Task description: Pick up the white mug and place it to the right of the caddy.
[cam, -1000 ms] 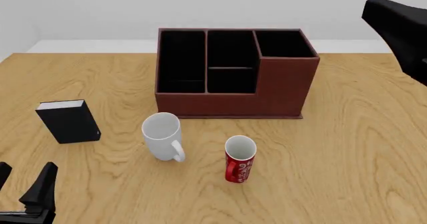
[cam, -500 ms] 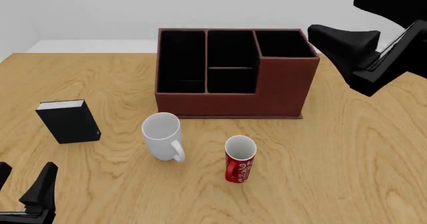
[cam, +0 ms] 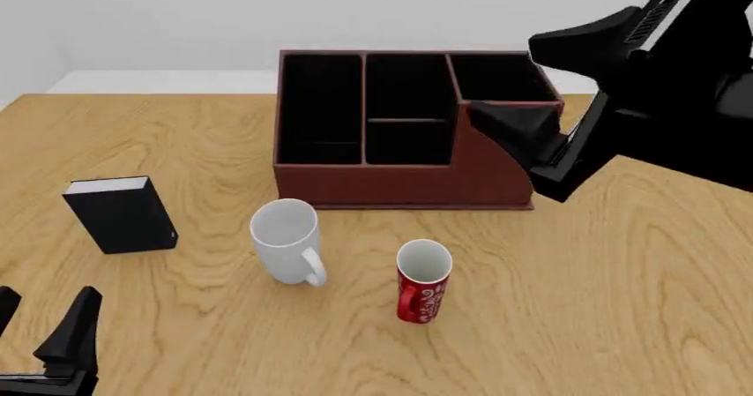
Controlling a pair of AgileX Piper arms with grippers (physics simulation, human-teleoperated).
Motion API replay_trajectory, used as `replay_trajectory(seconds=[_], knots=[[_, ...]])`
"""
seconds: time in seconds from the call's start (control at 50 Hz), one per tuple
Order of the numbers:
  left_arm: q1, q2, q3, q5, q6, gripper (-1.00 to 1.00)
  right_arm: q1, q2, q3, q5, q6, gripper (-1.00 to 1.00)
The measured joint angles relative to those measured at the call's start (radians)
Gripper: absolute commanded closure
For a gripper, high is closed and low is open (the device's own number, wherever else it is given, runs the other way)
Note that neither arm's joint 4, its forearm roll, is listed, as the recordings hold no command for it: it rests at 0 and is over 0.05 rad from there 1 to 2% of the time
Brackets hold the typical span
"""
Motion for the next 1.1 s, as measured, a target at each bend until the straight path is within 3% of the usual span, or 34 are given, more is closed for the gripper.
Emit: replay_trajectory(seconds=[0.46,1.1], knots=[[0.0,0.0,0.0,0.0,0.0,-1.0,0.068,0.101,0.008,0.018,-0.009,-1.0],[0.0,0.0,0.0,0.0,0.0,-1.0,0.151,0.291,-0.122,0.039,0.067,-1.0]])
